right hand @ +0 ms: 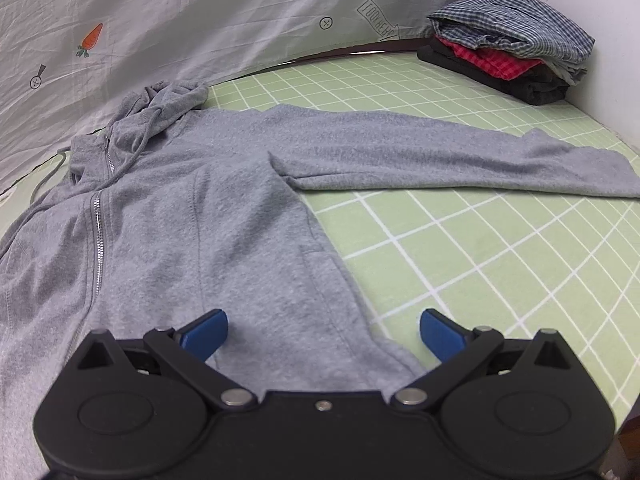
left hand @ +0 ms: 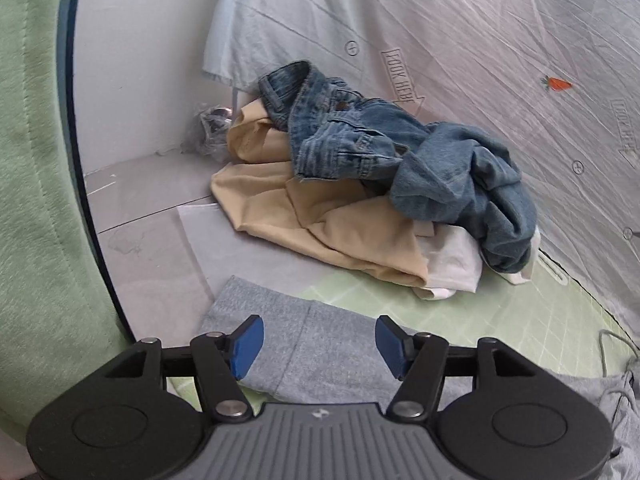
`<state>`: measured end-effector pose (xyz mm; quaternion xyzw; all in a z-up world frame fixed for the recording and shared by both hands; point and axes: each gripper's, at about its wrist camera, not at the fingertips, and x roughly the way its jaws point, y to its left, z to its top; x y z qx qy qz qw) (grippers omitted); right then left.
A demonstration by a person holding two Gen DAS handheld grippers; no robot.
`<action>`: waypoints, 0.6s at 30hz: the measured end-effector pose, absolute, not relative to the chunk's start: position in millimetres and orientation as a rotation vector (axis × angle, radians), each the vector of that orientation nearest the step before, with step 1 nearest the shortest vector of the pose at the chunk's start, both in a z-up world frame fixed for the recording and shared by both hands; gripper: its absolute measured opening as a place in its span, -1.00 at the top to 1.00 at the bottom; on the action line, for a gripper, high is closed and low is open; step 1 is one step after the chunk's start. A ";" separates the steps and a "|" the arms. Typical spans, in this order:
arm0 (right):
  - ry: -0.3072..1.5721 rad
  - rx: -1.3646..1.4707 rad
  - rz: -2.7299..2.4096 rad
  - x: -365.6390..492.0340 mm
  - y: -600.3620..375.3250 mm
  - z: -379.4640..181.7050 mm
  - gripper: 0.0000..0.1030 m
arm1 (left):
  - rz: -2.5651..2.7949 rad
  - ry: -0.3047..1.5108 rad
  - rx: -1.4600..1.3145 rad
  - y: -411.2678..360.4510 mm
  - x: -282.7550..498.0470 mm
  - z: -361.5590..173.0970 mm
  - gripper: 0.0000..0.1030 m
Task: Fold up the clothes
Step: 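Grasp the hoodie hem with the right gripper and tug it straight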
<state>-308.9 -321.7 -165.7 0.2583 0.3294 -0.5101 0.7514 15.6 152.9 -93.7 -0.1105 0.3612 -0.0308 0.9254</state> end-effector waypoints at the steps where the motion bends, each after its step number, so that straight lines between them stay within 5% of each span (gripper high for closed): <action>1: 0.729 0.567 -1.109 -317.5 -321.3 -165.4 -1.00 | -0.099 0.745 -0.209 142.3 13.2 -92.5 -0.24; 5: 0.762 0.602 -1.024 -343.8 -319.3 -165.8 -0.97 | -0.297 0.787 -0.151 90.8 1.7 -91.7 -0.28; 8: 0.786 0.570 -0.919 -348.9 -316.3 -161.7 -0.69 | -0.498 0.862 -0.184 44.3 -8.4 -97.9 -0.28; 13: 0.797 0.551 -0.739 -353.1 -321.2 -153.4 0.63 | -0.657 1.000 -0.151 -28.7 -33.9 -121.2 -0.40; 18: 0.779 0.584 -0.706 -372.5 -330.2 -148.8 0.75 | -0.738 1.109 -0.053 -93.4 -61.1 -144.5 -0.36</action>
